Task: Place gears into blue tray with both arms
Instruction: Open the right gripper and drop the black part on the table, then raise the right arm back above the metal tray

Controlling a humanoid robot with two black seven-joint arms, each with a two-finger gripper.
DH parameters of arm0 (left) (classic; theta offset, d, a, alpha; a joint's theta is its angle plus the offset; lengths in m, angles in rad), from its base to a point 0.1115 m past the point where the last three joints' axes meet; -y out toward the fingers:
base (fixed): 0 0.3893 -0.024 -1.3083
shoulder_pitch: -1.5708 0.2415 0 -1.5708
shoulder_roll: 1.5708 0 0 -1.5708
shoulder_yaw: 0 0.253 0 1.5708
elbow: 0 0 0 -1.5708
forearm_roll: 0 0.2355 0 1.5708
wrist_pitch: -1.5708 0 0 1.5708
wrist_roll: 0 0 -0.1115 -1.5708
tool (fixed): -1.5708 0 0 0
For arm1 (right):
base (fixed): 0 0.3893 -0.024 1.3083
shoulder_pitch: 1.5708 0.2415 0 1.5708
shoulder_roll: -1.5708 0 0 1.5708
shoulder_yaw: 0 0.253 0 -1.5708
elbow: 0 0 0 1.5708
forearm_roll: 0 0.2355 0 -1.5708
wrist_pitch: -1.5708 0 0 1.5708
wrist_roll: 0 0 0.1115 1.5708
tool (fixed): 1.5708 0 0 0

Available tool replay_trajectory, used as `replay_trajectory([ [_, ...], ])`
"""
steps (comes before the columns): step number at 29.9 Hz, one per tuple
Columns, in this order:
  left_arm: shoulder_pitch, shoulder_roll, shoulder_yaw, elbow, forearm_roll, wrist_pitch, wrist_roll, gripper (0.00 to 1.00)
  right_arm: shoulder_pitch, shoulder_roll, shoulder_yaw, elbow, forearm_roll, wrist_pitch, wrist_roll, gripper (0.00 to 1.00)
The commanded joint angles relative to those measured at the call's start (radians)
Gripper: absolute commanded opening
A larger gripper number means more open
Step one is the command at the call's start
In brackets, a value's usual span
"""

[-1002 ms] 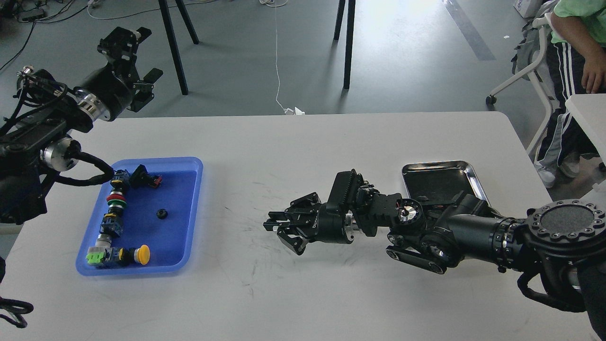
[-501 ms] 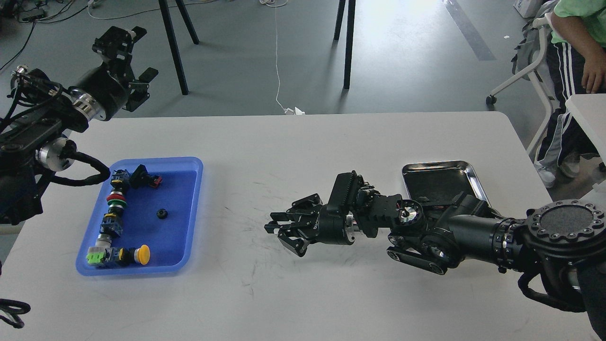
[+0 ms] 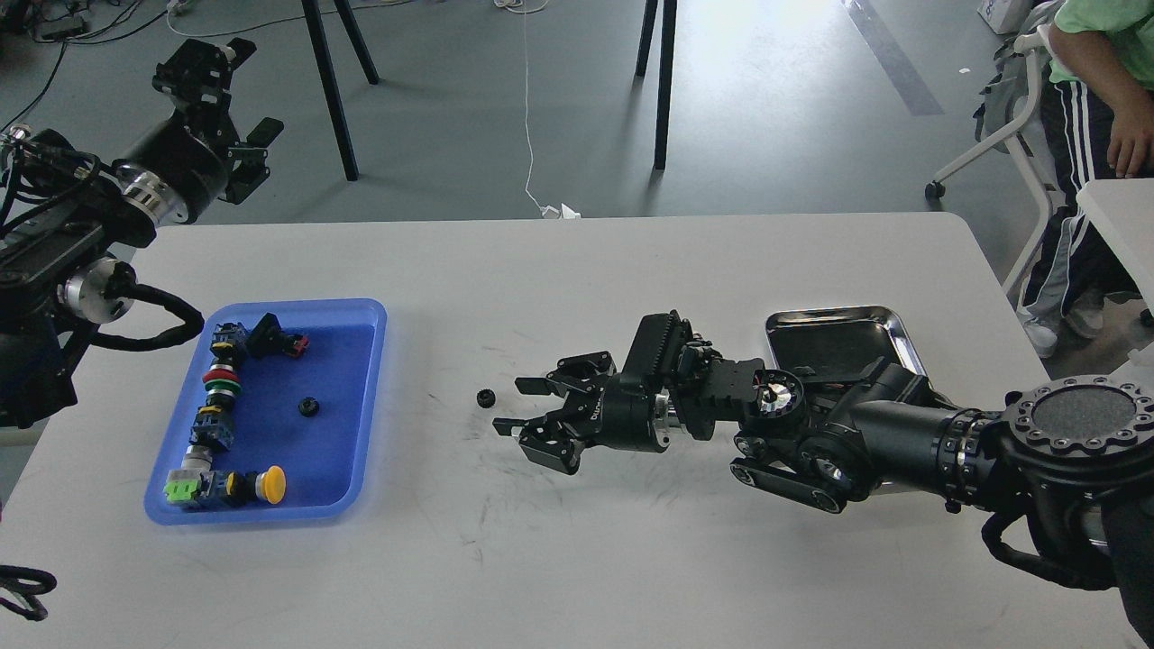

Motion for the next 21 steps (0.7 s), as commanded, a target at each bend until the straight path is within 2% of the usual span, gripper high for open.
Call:
replay_trajectory([
  [1, 0.002, 0.004, -0.008, 0.000, -0.003, 0.004, 0.000, 0.99, -0.005, 0.000, 0.039, -0.001, 0.003, -0.001, 0.000, 0.66],
  [6, 0.003, -0.005, -0.028, 0.008, -0.037, 0.037, 0.000, 0.98, 0.002, 0.000, 0.144, -0.002, 0.122, 0.012, 0.000, 0.66],
  [12, 0.006, -0.039, -0.050, 0.008, -0.056, 0.015, 0.000, 0.97, 0.021, 0.000, 0.197, -0.004, 0.248, 0.009, 0.000, 0.68],
  [15, 0.009, -0.047, -0.050, -0.006, -0.060, -0.077, 0.000, 0.98, 0.022, 0.000, 0.224, -0.001, 0.276, 0.011, 0.000, 0.68],
  [18, 0.011, -0.053, -0.062, -0.005, -0.089, -0.077, 0.000, 0.97, 0.025, 0.000, 0.250, -0.002, 0.281, 0.011, 0.000, 0.68],
  [21, 0.015, -0.054, -0.068, -0.005, -0.107, -0.030, 0.000, 0.97, 0.027, 0.000, 0.273, -0.004, 0.290, 0.012, 0.000, 0.68],
])
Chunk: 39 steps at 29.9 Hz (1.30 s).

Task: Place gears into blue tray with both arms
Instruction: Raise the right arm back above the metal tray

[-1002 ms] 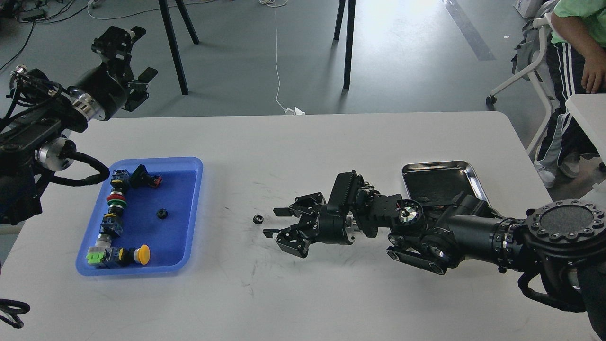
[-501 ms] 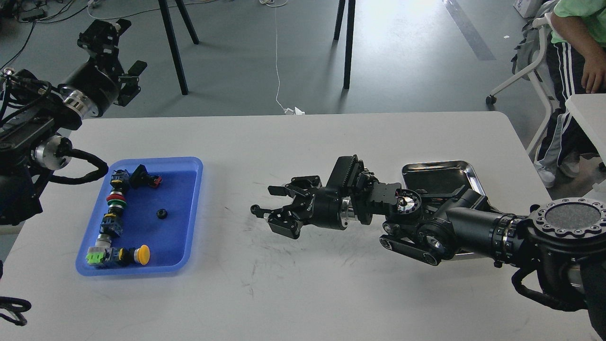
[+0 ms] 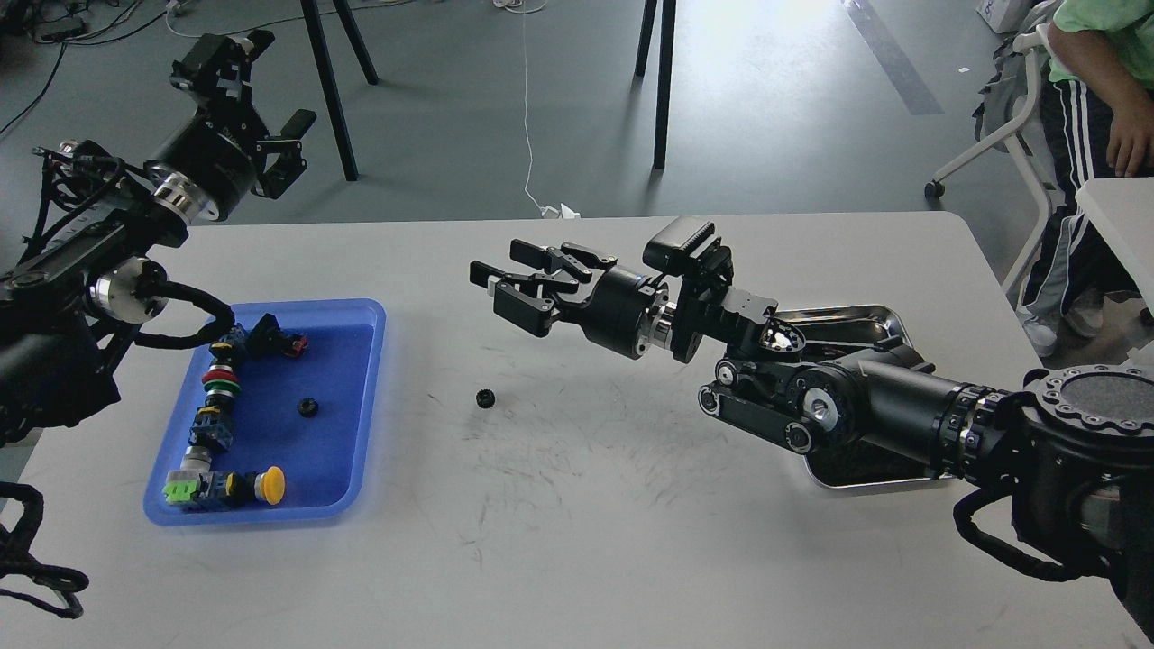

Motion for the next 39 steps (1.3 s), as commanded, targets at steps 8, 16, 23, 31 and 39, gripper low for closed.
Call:
replay_trajectory([
  [8, 0.036, 0.003, 0.004, -0.012, -0.002, -0.009, 0.000, 0.98, 0.017, 0.000, 0.033, -0.003, 0.071, 0.002, 0.000, 0.68],
  [16, 0.058, 0.000, 0.021, 0.008, 0.002, -0.009, 0.000, 0.98, 0.016, 0.000, 0.079, -0.005, 0.097, 0.002, 0.000, 0.69],
  [23, 0.050, 0.000, 0.044, 0.016, 0.011, -0.009, 0.000, 0.98, 0.024, 0.000, 0.162, -0.011, 0.313, 0.005, 0.000, 0.85],
  [31, 0.036, -0.011, 0.104, 0.037, 0.009, -0.009, 0.000, 0.98, 0.069, -0.119, 0.176, -0.003, 0.600, 0.052, 0.000, 0.94],
  [39, 0.032, -0.037, 0.098, 0.043, -0.002, -0.009, 0.000, 0.99, 0.094, -0.204, 0.191, -0.002, 0.728, 0.103, 0.000, 0.94],
])
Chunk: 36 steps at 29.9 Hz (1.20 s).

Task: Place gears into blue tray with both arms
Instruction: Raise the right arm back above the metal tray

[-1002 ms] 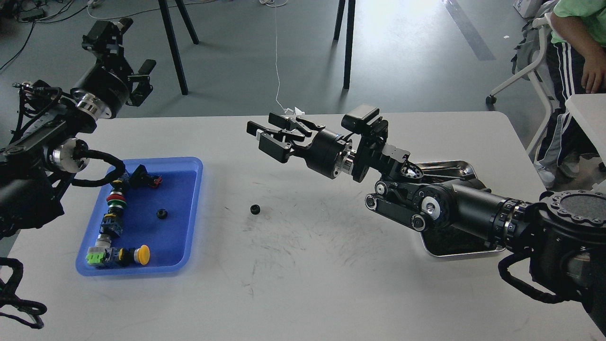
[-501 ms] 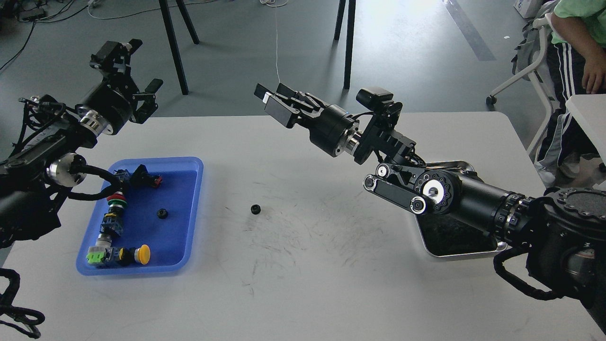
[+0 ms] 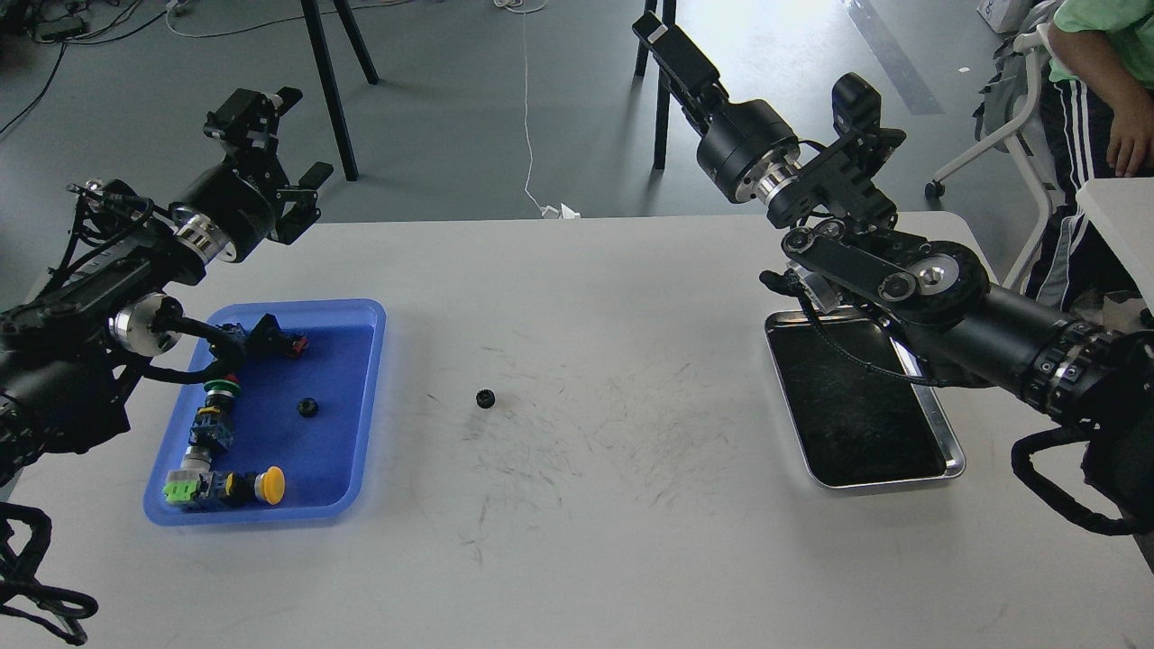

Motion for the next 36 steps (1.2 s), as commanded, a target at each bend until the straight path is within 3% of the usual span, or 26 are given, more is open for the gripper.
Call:
replay_trajectory([
  [1, -0.003, -0.004, -0.016, 0.006, -0.010, 0.000, 0.000, 0.99, 0.002, -0.025, 0.004, 0.004, 0.013, 0.004, 0.000, 0.94],
  [10, 0.011, 0.025, -0.181, -0.007, -0.023, 0.000, 0.000, 0.99, 0.004, -0.033, 0.015, 0.004, 0.016, 0.004, 0.000, 0.94],
  [36, 0.000, 0.027, -0.127, -0.022, -0.009, 0.000, 0.000, 0.98, -0.007, -0.033, 0.050, 0.003, 0.016, -0.006, 0.000, 0.94],
])
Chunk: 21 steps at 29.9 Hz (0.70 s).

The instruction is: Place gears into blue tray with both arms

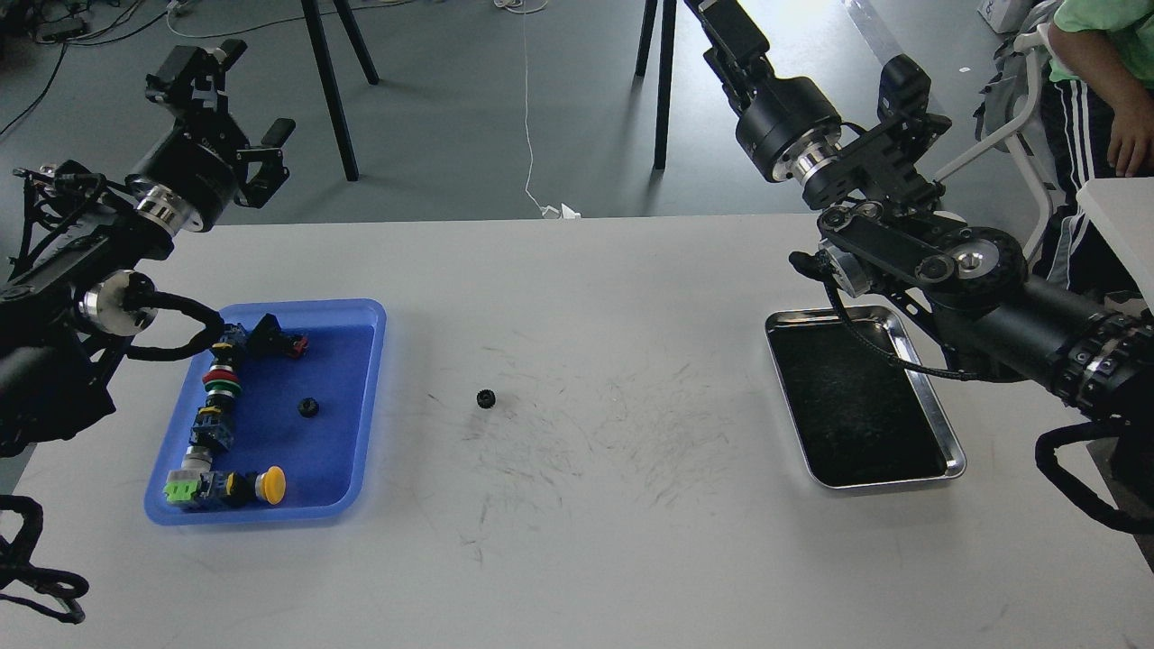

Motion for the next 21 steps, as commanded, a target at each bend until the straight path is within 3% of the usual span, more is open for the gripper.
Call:
replay_trajectory([
  [1, 0.010, -0.004, -0.001, -0.039, -0.009, 0.000, 0.000, 0.98, -0.002, 0.000, 0.006, 0.000, 0.000, -0.003, 0.000, 0.94],
  [10, 0.011, 0.072, 0.006, -0.125, -0.017, 0.000, 0.000, 0.98, -0.005, -0.006, 0.006, 0.004, 0.001, -0.007, 0.000, 0.94],
  [14, 0.016, 0.052, 0.009, -0.131, -0.018, 0.000, 0.000, 0.97, 0.000, -0.014, 0.004, 0.002, 0.001, 0.000, 0.000, 0.94],
  [17, 0.038, 0.049, -0.004, -0.163, -0.014, 0.088, 0.000, 0.99, 0.000, -0.015, 0.006, -0.001, 0.001, 0.000, 0.000, 0.94],
  [21, 0.054, 0.060, -0.023, -0.198, -0.003, 0.108, 0.000, 0.99, -0.011, -0.020, 0.007, 0.002, 0.001, -0.009, 0.000, 0.94],
])
